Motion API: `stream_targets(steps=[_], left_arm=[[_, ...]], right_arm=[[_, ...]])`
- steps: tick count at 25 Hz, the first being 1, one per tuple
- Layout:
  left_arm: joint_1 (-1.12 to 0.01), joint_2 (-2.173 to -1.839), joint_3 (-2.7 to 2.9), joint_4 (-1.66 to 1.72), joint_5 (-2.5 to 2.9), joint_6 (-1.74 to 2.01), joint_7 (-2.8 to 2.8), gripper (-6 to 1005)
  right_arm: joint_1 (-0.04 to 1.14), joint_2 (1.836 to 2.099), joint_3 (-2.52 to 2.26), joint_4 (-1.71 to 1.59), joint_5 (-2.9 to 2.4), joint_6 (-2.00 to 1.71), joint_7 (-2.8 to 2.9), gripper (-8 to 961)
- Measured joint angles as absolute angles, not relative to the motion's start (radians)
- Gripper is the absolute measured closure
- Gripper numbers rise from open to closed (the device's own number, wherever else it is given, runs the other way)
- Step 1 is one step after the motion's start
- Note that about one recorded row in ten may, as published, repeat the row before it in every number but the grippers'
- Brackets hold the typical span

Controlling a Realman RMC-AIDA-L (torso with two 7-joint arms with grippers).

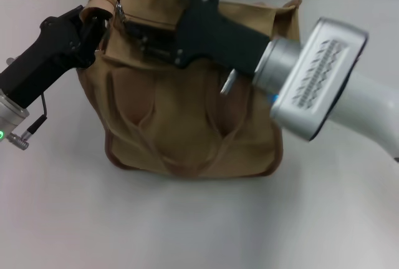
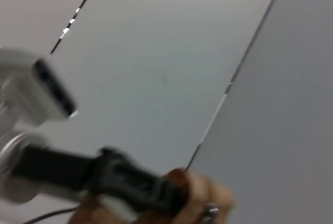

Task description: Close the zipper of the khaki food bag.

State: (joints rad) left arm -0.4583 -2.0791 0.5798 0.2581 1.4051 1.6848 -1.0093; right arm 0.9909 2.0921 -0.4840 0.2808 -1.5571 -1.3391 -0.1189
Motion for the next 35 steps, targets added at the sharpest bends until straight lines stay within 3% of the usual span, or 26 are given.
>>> stream_targets(steps=[11,21,26,35], left_arm=[[-0.464,-2.080,0.579,0.258,1.396,1.680,-1.009,979],[-0.465,-2.080,0.578,0.258,1.391,1.679,-1.012,978],[-0.462,-2.079,0.579,0.259,1.391,1.671,-1.007,978],[-0.466,-2.076,0.579,0.271,1.365,1.652,-1.069,978]], right_arm=[[0.894,2.092,-0.101,0.369,-1.938,-1.292,-0.279,342],[0.862,2.088,-0.055,0.377,-1.971,-1.301,-0.239,377],[0.852,2.081,-0.056,0.344,-1.978,-1.359,-0.074,439],[0.873,2.082,-0.063,0.082,-2.147,-1.530,0.480,438]])
